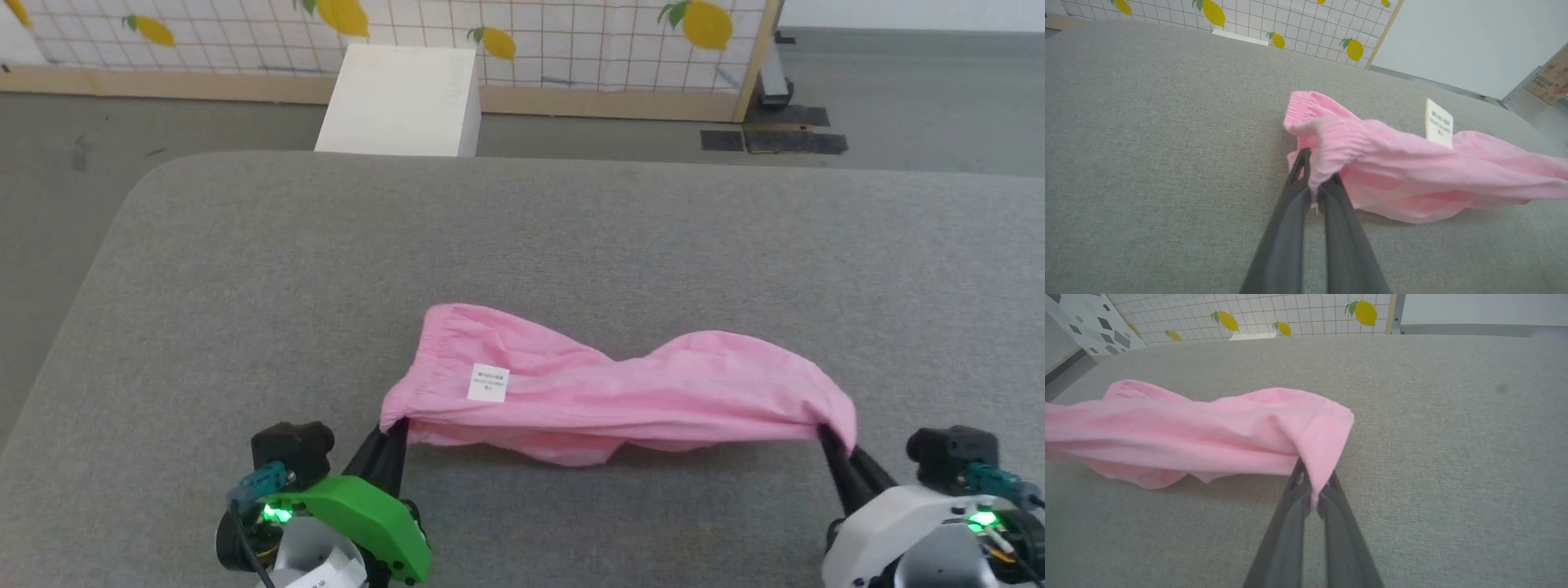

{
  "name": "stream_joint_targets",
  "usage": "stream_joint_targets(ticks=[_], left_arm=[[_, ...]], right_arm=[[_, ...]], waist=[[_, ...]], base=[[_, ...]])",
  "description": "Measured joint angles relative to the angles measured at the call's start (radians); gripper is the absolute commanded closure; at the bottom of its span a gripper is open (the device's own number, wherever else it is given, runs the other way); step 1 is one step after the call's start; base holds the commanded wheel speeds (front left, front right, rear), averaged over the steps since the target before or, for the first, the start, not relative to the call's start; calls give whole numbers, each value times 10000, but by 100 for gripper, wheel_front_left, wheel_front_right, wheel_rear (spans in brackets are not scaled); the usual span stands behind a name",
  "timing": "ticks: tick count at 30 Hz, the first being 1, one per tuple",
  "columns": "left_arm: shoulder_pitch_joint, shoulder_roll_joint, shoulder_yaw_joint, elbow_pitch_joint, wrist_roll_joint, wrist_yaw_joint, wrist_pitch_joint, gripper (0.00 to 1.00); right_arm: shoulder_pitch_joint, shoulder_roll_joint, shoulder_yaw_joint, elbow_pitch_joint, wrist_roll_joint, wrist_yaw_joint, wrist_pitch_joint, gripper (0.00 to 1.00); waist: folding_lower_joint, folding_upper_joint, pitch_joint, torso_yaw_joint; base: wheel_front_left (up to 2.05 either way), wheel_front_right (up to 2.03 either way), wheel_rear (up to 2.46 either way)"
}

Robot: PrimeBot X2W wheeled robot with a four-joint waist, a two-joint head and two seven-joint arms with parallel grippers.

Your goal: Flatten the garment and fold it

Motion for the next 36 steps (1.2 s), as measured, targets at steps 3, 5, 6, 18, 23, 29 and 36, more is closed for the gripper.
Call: stream_joint_targets(ticks=[3, 5, 6, 18, 23, 29, 36], left_arm=[[-31, 10, -65, -270, -61, -159, 90, 100], [-214, 23, -94, -464, -65, -337, 90, 100], [-374, 40, -100, -522, -65, -416, 92, 100], [-2890, 84, -142, 132, 98, -966, -48, 100], [-2187, -36, -431, 1080, 81, -947, -86, 100], [-802, -59, -738, 1737, -242, -909, 171, 100], [-141, -59, -899, 1670, -445, -865, 311, 100]], right_arm=[[-23, -6, -230, -470, -113, -2, 221, 100], [-243, -6, -307, -752, -276, -2, 238, 100], [-426, -10, -311, -826, -391, -2, 276, 100], [-2915, -10, 247, 105, -1151, -2, 111, 100], [-2659, -12, 255, 1636, -1154, -2, 151, 100], [-1736, -8, -217, 2604, -1137, -2, 1114, 100], [-818, 10, -558, 2236, -1011, 2, 2213, 0]], waist=[[0, 0, -72, -136], [0, 0, -84, -213], [0, 0, -82, -235], [0, 0, 138, -210], [0, 0, 334, -144], [0, 0, 470, 22], [0, 0, 445, 153]], base=[[0, 0, 0], [0, 0, 0], [0, 0, 0], [0, 0, 0], [0, 0, 0], [0, 0, 0], [0, 0, 0]])
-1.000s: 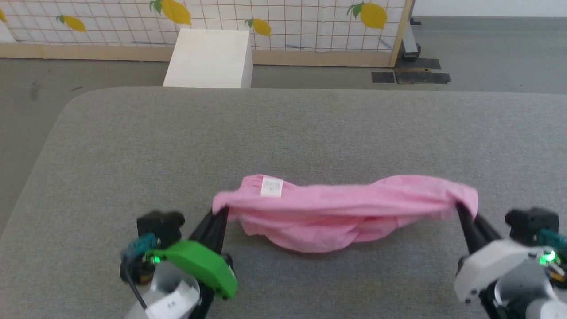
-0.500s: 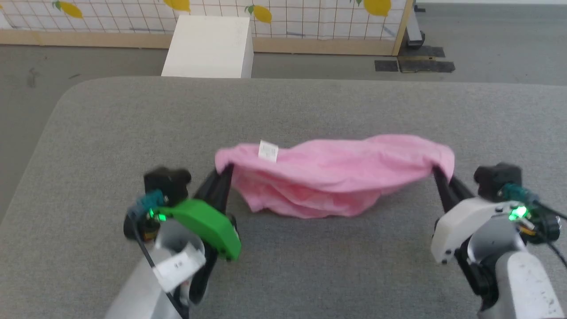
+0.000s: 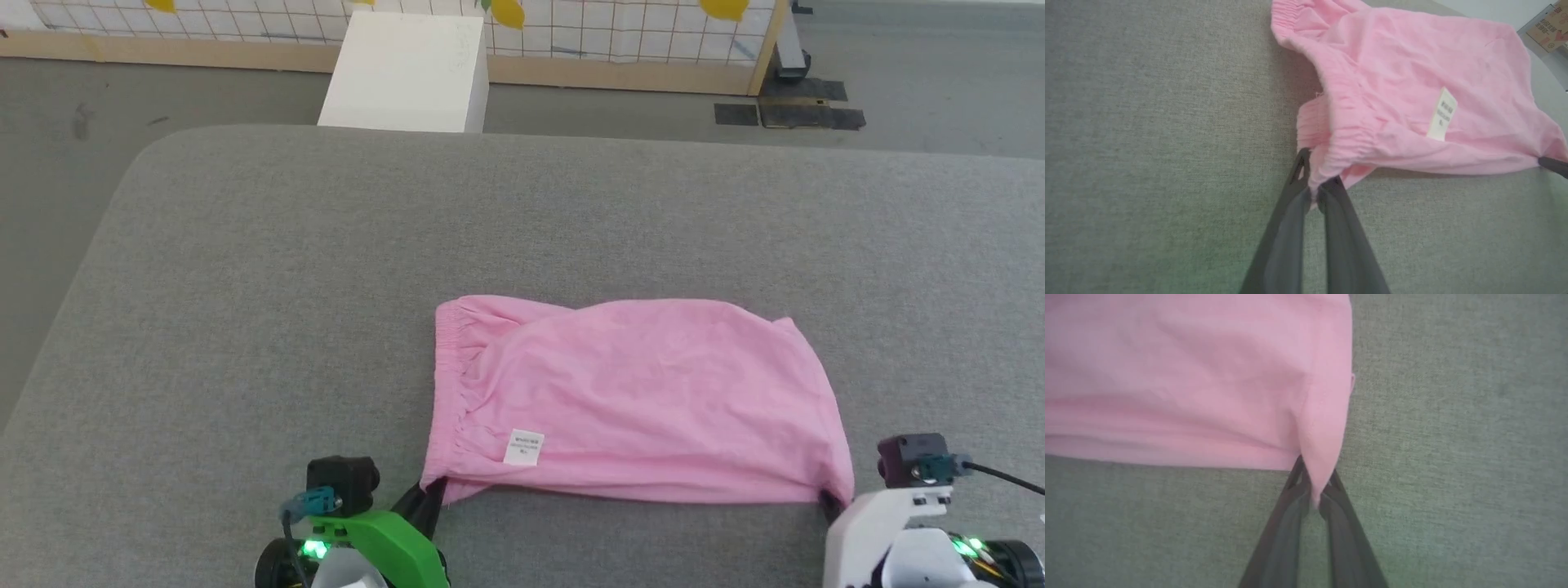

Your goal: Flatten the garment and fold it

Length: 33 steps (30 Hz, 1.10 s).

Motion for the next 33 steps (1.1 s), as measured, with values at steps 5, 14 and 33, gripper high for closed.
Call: stream_joint_targets(ticks=[5, 14, 33], left_arm=[[51, 4, 63, -182, -2, 109, -36, 100], [93, 25, 167, -410, -67, 267, -115, 100], [78, 238, 522, -504, -136, 531, -326, 100]], right_arm=[[842, -17, -447, -1051, 61, -2, 334, 0], [1591, -19, -345, -3022, 403, -4, -234, 0], [976, -15, 1195, -1170, 577, -4, -445, 0]], waist=[[0, 0, -90, 19], [-1, 0, -62, -190], [0, 0, 256, -21]], base=[[0, 0, 0], [0, 0, 0], [0, 0, 0]])
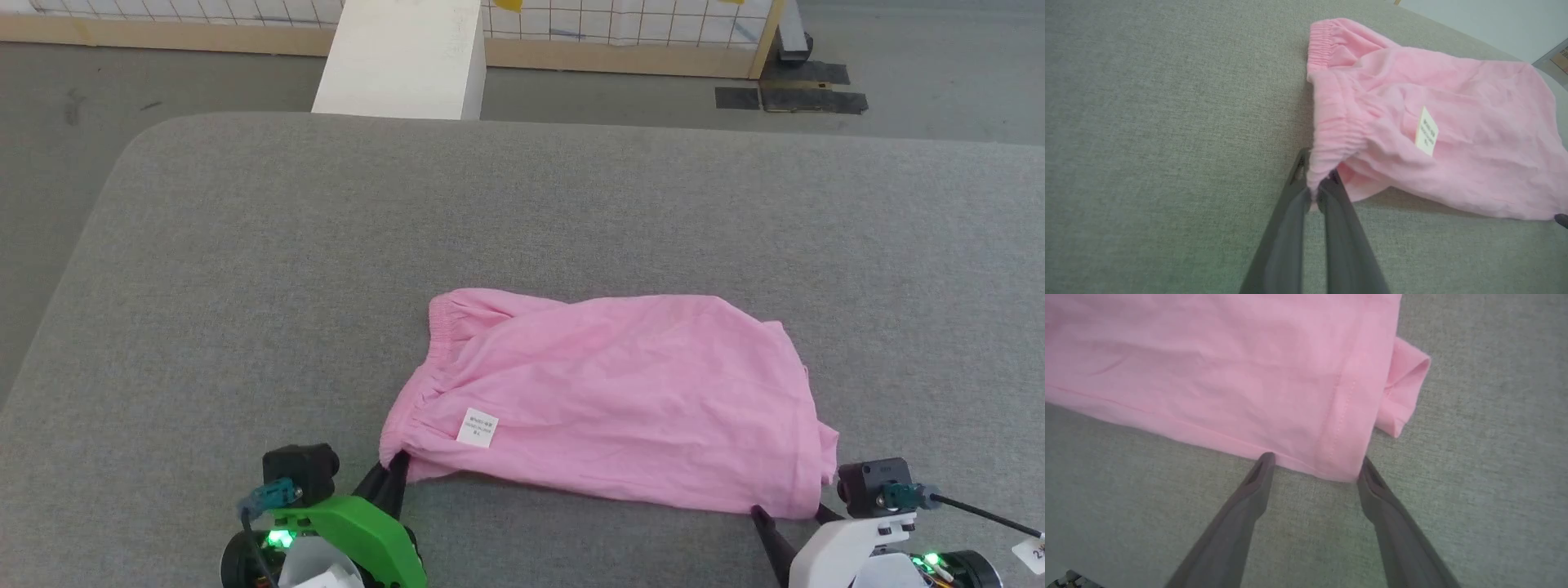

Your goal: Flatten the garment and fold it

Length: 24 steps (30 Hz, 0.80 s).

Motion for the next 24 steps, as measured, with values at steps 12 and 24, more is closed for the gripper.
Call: stream_joint_targets(ticks=[12, 24], left_arm=[[-95, -13, -111, 27, -31, -2, -12, 100], [-93, -21, -205, -65, -54, -23, -278, 100]], right_arm=[[-820, -31, 184, 554, -305, -2, 1496, 100], [-8, -6, -270, -832, 125, -2, 721, 100]], waist=[[0, 0, 192, 111], [0, 0, -98, 140]], base=[[0, 0, 0], [0, 0, 0]])
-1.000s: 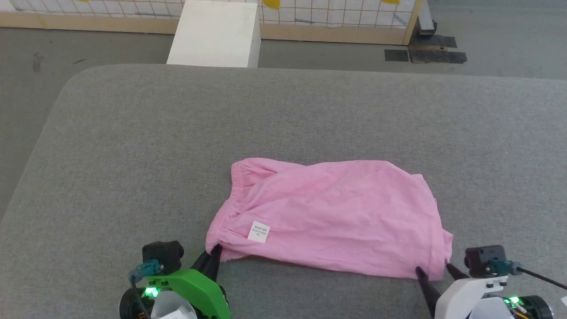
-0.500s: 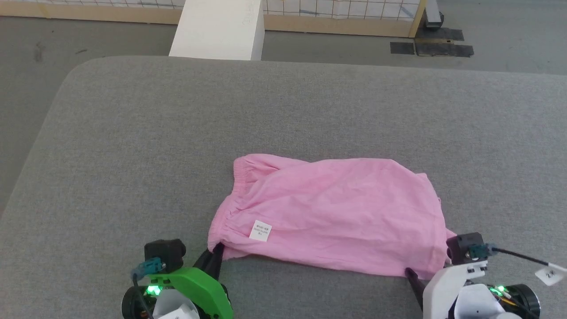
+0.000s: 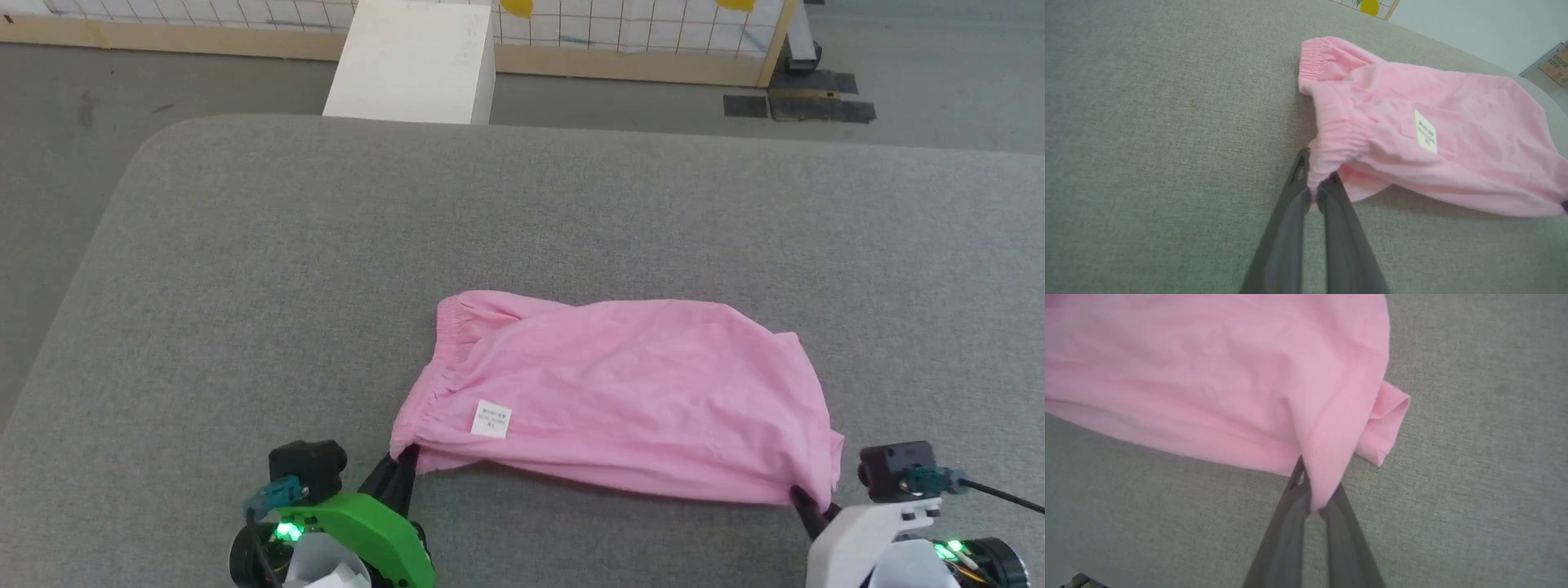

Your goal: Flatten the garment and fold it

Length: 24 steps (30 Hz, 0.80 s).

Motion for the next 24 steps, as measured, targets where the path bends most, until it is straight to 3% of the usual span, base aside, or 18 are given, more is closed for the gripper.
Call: stream_joint_targets(ticks=[8, 12, 18, 24], left_arm=[[6, 69, 81, -1108, -385, -334, -111, 100], [-511, 579, 171, -2029, -566, -800, 433, 100], [-2727, 867, 502, -2489, -1200, -1315, 1524, 100], [-5859, 872, 1141, -1333, -1739, -1432, 2339, 100]], right_arm=[[733, -2, -150, -1852, 217, 0, 420, 100], [228, -88, 345, -3193, -445, 0, 1473, 100], [-2636, -1494, 1160, -3308, -276, 0, 2857, 100], [-6699, -2422, 1916, -1680, 303, 2, 3413, 100]], waist=[[0, 0, -332, -136], [0, 0, -391, -296], [0, 0, -123, -412], [0, 0, 650, -478]], base=[[0, 0, 0], [0, 0, 0], [0, 0, 0], [0, 0, 0]])
